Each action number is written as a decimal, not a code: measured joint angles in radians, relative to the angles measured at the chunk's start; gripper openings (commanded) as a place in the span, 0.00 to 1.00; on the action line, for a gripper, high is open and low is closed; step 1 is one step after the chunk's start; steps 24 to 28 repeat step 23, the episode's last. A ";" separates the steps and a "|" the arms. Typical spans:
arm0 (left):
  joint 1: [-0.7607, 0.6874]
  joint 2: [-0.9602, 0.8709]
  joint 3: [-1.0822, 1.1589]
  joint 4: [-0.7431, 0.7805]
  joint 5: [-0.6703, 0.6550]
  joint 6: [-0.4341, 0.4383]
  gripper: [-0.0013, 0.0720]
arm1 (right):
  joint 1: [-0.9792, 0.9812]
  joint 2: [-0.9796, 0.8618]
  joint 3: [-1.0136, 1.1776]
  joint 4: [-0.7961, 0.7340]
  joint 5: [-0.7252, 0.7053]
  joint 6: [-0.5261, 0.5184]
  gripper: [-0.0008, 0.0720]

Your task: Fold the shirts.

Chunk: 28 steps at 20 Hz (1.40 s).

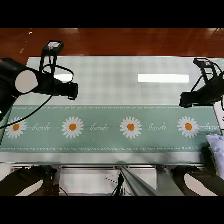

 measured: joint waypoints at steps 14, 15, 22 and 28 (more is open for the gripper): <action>0.000 -0.013 0.000 0.003 0.002 -0.006 0.93 | 0.000 0.000 -0.003 -0.013 -0.012 0.003 0.82; 0.000 -0.013 0.000 0.003 0.002 -0.006 0.93 | 0.000 0.000 -0.003 -0.013 -0.012 0.003 0.82; 0.000 -0.013 0.000 0.003 0.002 -0.006 0.93 | 0.000 0.000 -0.003 -0.013 -0.012 0.003 0.82; 0.000 -0.013 0.000 0.003 0.002 -0.006 0.93 | 0.000 0.000 -0.003 -0.013 -0.012 0.003 0.82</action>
